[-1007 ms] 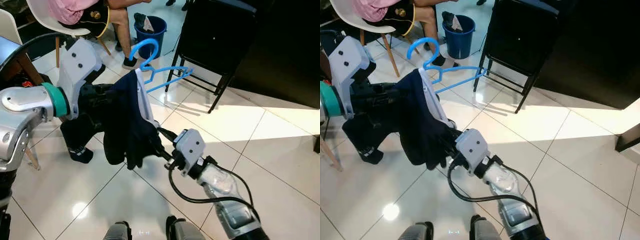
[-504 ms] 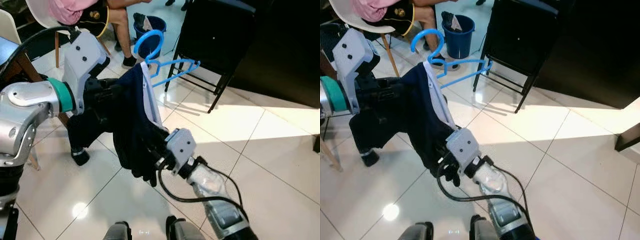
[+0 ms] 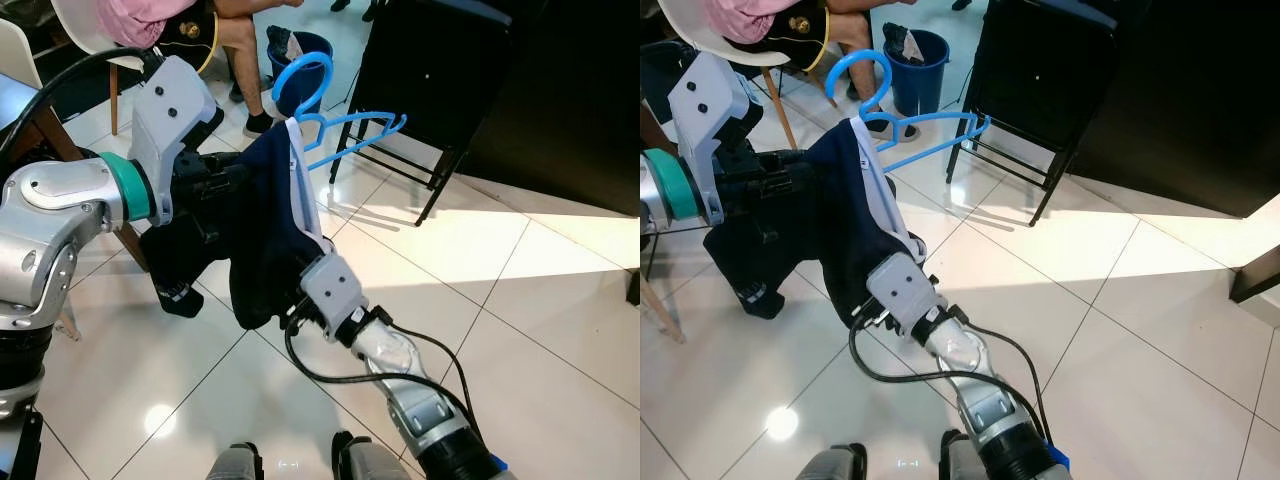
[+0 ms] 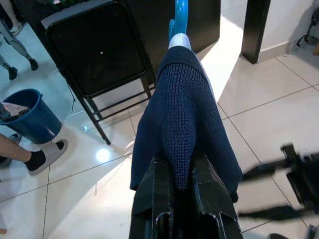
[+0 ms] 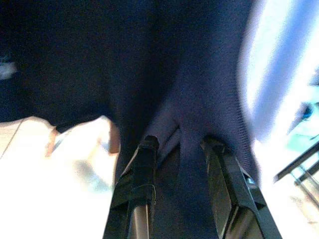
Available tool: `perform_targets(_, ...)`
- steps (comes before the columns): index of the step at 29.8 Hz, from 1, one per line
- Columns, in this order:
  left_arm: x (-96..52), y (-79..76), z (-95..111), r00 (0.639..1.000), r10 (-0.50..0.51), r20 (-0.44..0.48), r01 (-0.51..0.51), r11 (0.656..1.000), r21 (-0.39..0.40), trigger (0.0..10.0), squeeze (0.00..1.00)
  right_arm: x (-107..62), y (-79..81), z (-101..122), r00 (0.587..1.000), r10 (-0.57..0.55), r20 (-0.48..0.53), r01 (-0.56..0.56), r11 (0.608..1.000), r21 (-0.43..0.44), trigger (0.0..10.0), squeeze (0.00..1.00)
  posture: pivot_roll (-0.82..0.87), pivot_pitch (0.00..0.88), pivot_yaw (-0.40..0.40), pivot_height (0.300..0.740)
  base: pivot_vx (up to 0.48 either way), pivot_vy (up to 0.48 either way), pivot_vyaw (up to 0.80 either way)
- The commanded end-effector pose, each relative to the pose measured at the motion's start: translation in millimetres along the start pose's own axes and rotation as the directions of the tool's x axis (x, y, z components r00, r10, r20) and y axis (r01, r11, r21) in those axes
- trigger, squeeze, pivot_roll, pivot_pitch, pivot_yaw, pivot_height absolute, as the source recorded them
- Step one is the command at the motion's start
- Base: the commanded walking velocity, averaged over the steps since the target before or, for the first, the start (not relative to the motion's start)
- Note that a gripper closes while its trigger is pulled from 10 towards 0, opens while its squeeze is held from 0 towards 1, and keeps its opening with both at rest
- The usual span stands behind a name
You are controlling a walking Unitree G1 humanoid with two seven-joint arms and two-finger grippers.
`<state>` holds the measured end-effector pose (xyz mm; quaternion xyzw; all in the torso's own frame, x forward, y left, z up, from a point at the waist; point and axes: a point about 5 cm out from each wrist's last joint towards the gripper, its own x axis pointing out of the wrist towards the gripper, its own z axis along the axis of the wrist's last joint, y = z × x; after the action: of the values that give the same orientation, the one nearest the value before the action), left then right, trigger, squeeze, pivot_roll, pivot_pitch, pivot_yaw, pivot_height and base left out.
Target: Hang hanger
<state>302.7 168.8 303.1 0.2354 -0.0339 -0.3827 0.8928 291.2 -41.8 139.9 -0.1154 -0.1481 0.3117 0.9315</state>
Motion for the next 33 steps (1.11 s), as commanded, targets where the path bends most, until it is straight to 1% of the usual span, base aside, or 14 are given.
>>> perform_targets(1, -3.6, 0.1, 4, 1.000, 0.008, 0.008, -0.008, 1.000, 0.014, 10.0, 0.00, -6.2, -17.5, 15, 0.996, -0.052, 0.069, 0.053, 0.999, -0.009, 10.0, 0.00, 0.07, 0.139, 0.026, 0.740, 0.000, 0.000, 0.00)
perform_targets(2, -3.6, 0.1, 4, 1.000, 0.008, 0.008, -0.008, 1.000, 0.014, 10.0, 0.00, -6.2, -17.5, 15, 0.996, -0.052, 0.069, 0.053, 0.999, -0.009, 10.0, 0.00, 0.07, 0.139, 0.026, 0.740, 0.000, 0.000, 0.00)
perform_targets(4, -4.6, 0.5, 2, 1.000, 0.012, 0.003, -0.012, 1.000, 0.018, 10.0, 0.00, -13.8, -31.0, 24, 0.991, -0.082, 0.101, 0.087, 0.995, -0.040, 10.0, 0.00, 0.06, 0.140, 0.027, 0.740, 0.000, 0.000, 0.00)
perform_targets(6, -4.6, 0.5, 2, 1.000, 0.012, 0.003, -0.012, 1.000, 0.018, 10.0, 0.00, -13.8, -31.0, 24, 0.991, -0.082, 0.101, 0.087, 0.995, -0.040, 10.0, 0.00, 0.06, 0.140, 0.027, 0.740, 0.000, 0.000, 0.00)
perform_targets(8, -4.7, 0.6, 1, 1.000, 0.014, 0.000, -0.014, 1.000, 0.019, 10.0, 0.00, -23.0, -43.7, 29, 0.988, -0.106, 0.111, 0.114, 0.991, -0.068, 10.0, 0.00, 0.05, 0.140, 0.030, 0.740, 0.000, 0.000, 0.00)
perform_targets(9, -4.7, 0.6, 1, 1.000, 0.014, 0.000, -0.014, 1.000, 0.019, 10.0, 0.00, -23.0, -43.7, 29, 0.988, -0.106, 0.111, 0.114, 0.991, -0.068, 10.0, 0.00, 0.05, 0.140, 0.030, 0.740, 0.000, 0.000, 0.00)
perform_targets(10, -3.6, 0.3, 1, 1.000, 0.013, 0.002, -0.013, 1.000, 0.017, 10.0, 0.00, -29.4, -49.7, 26, 0.990, -0.112, 0.091, 0.120, 0.989, -0.083, 10.0, 0.00, 0.05, 0.141, 0.033, 0.740, 0.000, 0.000, 0.00)
perform_targets(13, -3.0, 0.1, 1, 1.000, 0.011, 0.003, -0.011, 1.000, 0.016, 10.0, 0.00, -30.5, -50.0, 25, 0.990, -0.112, 0.087, 0.119, 0.989, -0.090, 10.0, 0.00, 0.05, 0.141, 0.033, 0.740, 0.000, 0.000, 0.00)
perform_targets(15, -2.2, 0.1, 1, 1.000, 0.009, 0.005, -0.010, 1.000, 0.016, 10.0, 0.00, -30.9, -46.4, 21, 0.992, -0.095, 0.078, 0.101, 0.991, -0.085, 10.0, 0.00, 0.05, 0.141, 0.035, 0.740, 0.000, 0.000, 0.00)
perform_targets(17, -1.3, 0.3, 2, 1.000, 0.007, 0.009, -0.007, 1.000, 0.016, 10.0, 0.00, -31.0, -32.7, 18, 0.997, -0.026, 0.069, 0.029, 0.998, -0.047, 10.0, 0.00, 0.05, 0.138, 0.039, 0.740, 0.000, 0.000, 0.00)
perform_targets(19, -1.2, 0.5, 2, 1.000, 0.006, 0.010, -0.006, 1.000, 0.017, 10.0, 0.00, -31.0, -27.8, 17, 0.998, -0.005, 0.067, 0.007, 0.999, -0.032, 10.0, 0.00, 0.05, 0.138, 0.039, 0.740, 0.000, 0.000, 0.00)
perform_targets(29, -1.5, 0.8, 3, 1.000, 0.008, 0.010, -0.008, 1.000, 0.019, 10.0, 0.00, -28.8, -15.8, 14, 0.998, 0.034, 0.049, -0.034, 0.999, 0.001, 10.0, 0.00, 0.06, 0.134, 0.037, 0.740, 0.000, 0.000, 0.00)
perform_targets(32, -1.7, 1.1, 4, 1.000, 0.011, 0.013, -0.011, 1.000, 0.019, 10.0, 0.00, -23.1, -4.9, 6, 0.998, 0.065, 0.024, -0.066, 0.997, 0.029, 10.0, 0.00, 0.07, 0.129, 0.033, 0.740, 0.000, 0.000, 0.00)
perform_targets(33, -1.7, 1.1, 4, 1.000, 0.011, 0.013, -0.011, 1.000, 0.019, 10.0, 0.00, -23.1, -4.9, 6, 0.998, 0.065, 0.024, -0.066, 0.997, 0.029, 10.0, 0.00, 0.07, 0.129, 0.033, 0.740, 0.000, 0.000, 0.00)
